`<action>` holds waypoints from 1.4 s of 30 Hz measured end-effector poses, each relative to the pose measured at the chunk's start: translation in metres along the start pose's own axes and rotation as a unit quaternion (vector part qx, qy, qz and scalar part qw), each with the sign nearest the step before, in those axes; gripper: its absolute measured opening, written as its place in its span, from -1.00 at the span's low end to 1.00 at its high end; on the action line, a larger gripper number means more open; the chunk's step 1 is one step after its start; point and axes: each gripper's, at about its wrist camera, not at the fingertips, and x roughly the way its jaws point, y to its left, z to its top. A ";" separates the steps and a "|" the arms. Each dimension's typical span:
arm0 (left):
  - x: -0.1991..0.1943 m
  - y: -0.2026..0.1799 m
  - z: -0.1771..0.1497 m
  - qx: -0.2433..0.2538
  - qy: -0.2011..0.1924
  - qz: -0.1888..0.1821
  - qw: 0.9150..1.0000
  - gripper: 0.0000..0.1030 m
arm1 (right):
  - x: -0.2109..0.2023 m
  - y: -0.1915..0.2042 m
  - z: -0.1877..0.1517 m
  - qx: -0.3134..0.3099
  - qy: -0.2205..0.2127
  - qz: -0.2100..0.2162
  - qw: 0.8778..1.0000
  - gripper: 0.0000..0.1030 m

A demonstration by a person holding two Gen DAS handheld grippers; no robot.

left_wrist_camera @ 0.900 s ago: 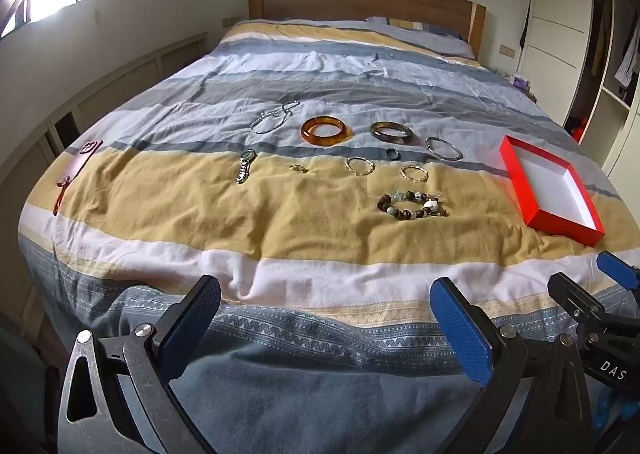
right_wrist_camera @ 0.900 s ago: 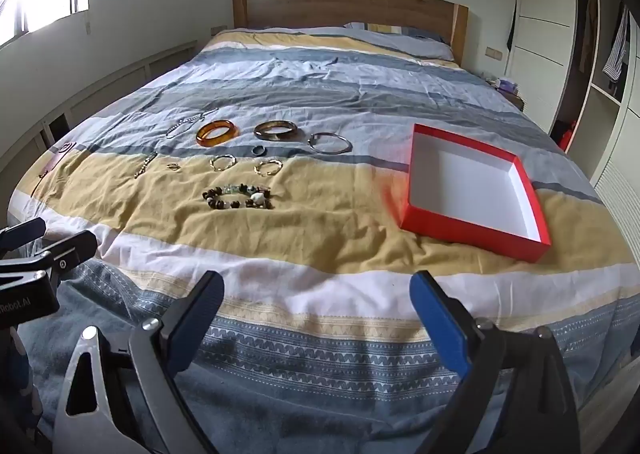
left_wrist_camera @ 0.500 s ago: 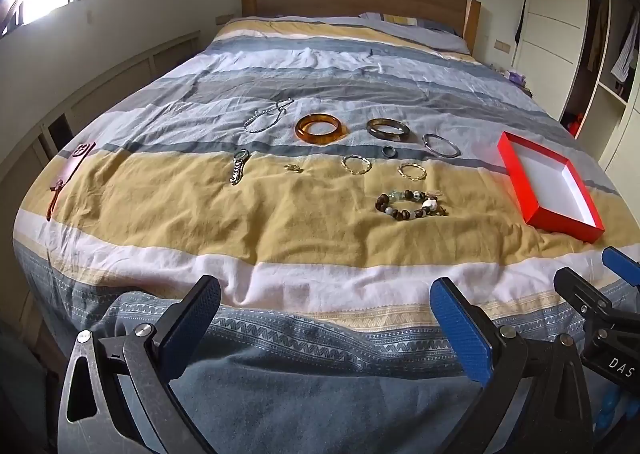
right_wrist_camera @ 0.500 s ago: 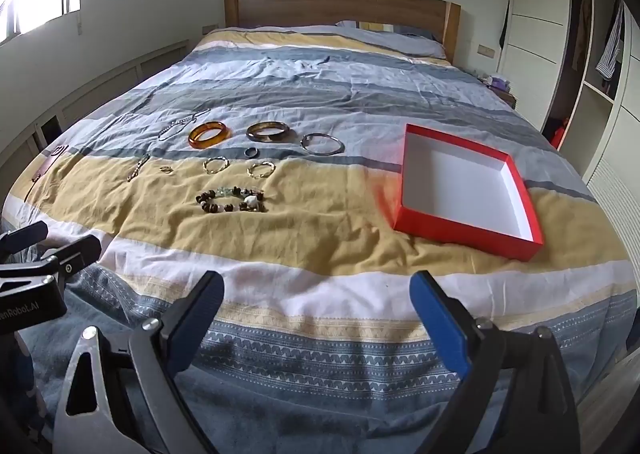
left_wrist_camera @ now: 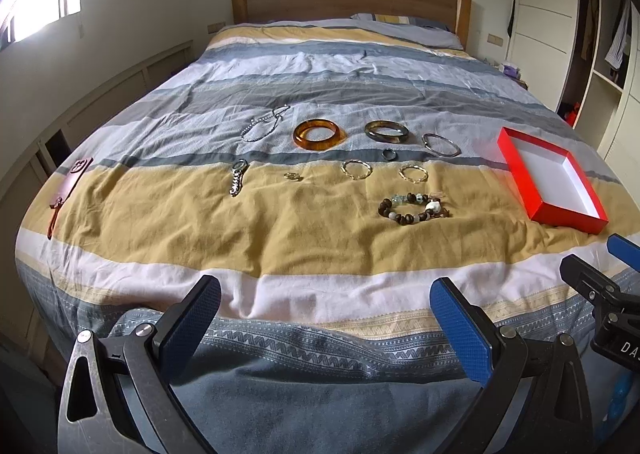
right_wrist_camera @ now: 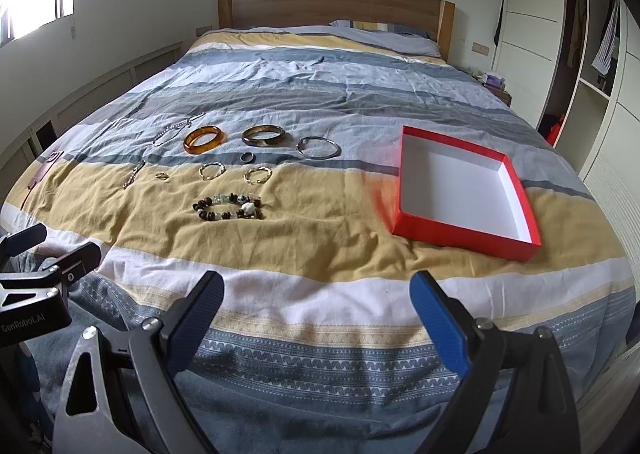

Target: Organize jewelry

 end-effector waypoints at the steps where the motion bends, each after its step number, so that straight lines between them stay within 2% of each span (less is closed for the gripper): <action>1: 0.000 0.001 0.000 -0.001 0.002 -0.001 1.000 0.99 | 0.000 0.000 0.000 0.000 0.000 0.002 1.000 0.84; 7: 0.006 0.009 -0.001 -0.018 0.021 -0.027 0.999 0.99 | 0.003 0.008 0.001 -0.004 0.008 0.003 1.000 0.84; 19: 0.003 0.013 -0.002 -0.011 0.016 -0.020 1.000 0.99 | 0.003 0.013 0.000 -0.009 0.015 0.008 1.000 0.84; 25: 0.009 0.018 -0.002 -0.018 0.027 -0.019 0.999 0.99 | 0.004 0.018 0.001 -0.014 0.017 0.012 1.000 0.84; 36: 0.017 0.019 -0.001 -0.012 0.020 0.011 1.000 0.99 | 0.014 0.027 0.003 -0.026 0.023 0.026 0.999 0.84; 42: 0.023 0.024 0.000 -0.018 0.022 0.002 1.000 0.99 | 0.019 0.028 0.003 -0.030 0.024 0.039 0.998 0.84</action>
